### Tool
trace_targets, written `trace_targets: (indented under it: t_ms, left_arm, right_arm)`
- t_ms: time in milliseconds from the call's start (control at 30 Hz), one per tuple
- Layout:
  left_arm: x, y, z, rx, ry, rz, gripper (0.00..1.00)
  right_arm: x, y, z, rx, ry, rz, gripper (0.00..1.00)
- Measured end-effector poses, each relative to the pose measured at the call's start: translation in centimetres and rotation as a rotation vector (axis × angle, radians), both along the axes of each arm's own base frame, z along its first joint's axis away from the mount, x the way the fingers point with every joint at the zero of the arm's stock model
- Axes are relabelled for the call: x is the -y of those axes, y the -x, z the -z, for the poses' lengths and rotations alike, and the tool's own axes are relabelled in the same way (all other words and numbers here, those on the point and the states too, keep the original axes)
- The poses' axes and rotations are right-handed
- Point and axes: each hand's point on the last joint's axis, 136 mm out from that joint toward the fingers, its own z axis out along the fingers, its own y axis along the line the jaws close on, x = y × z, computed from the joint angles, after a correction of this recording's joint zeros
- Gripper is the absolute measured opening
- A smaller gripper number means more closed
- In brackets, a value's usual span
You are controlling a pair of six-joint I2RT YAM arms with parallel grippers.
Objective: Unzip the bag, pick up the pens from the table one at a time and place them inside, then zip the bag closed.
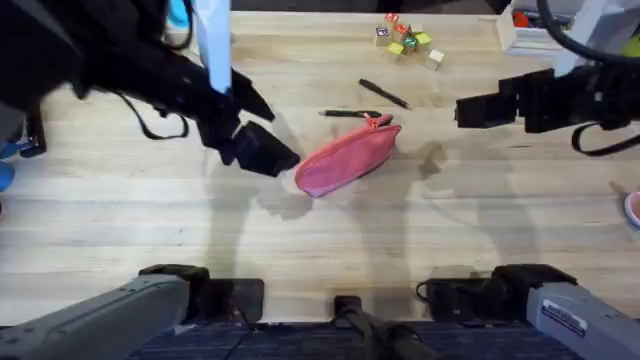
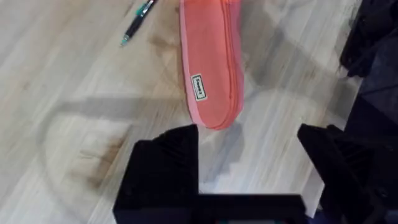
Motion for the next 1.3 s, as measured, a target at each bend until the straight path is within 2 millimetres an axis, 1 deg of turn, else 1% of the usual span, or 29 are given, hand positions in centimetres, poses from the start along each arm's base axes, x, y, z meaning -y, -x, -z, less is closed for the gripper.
trace_targets:
  t_ms: [100,200,433,567,700,933,1033,1067,1233,1300]
  left_arm:
    - [0.3,-0.1,1.9,-0.029,0.014,0.01,0.996]
    - [0.8,0.2,3.3,-0.044,0.021,0.027,0.995]
    - [2.2,0.1,4.9,0.001,0.033,0.087,0.995]
    - [2.9,-0.2,6.2,-0.016,0.034,0.108,0.995]
    - [3.5,-0.5,7.9,-0.062,0.028,0.131,0.995]
    - [4.3,0.2,11.2,-0.188,0.007,0.163,0.989]
    - [4.3,0.2,11.7,-0.204,0.004,0.163,0.922]
    - [4.3,0.1,11.7,-0.201,0.004,0.163,0.884]
    - [4.5,-0.2,11.6,-0.183,0.011,0.163,0.762]
    - [4.6,-0.4,11.5,-0.173,0.021,0.163,0.663]
  right_arm:
    - [0.0,0.0,0.0,0.0,0.0,0.0,0.996]
    - [0.0,0.0,0.0,-0.001,0.0,0.0,0.996]
    - [0.0,0.1,0.0,-0.003,0.0,0.0,0.996]
    - [0.0,0.1,0.0,-0.003,0.0,0.0,0.996]
    - [0.0,0.1,0.0,-0.003,0.002,-0.003,0.996]
    - [0.0,0.1,0.0,-0.003,0.002,-0.003,0.996]
    - [0.0,0.1,0.1,-0.004,0.002,-0.003,0.996]
    - [0.0,0.1,0.1,-0.005,0.002,-0.003,0.996]
    - [0.0,0.5,0.3,-0.025,0.002,-0.003,0.996]
    - [0.0,0.6,0.4,-0.03,0.002,-0.003,0.996]
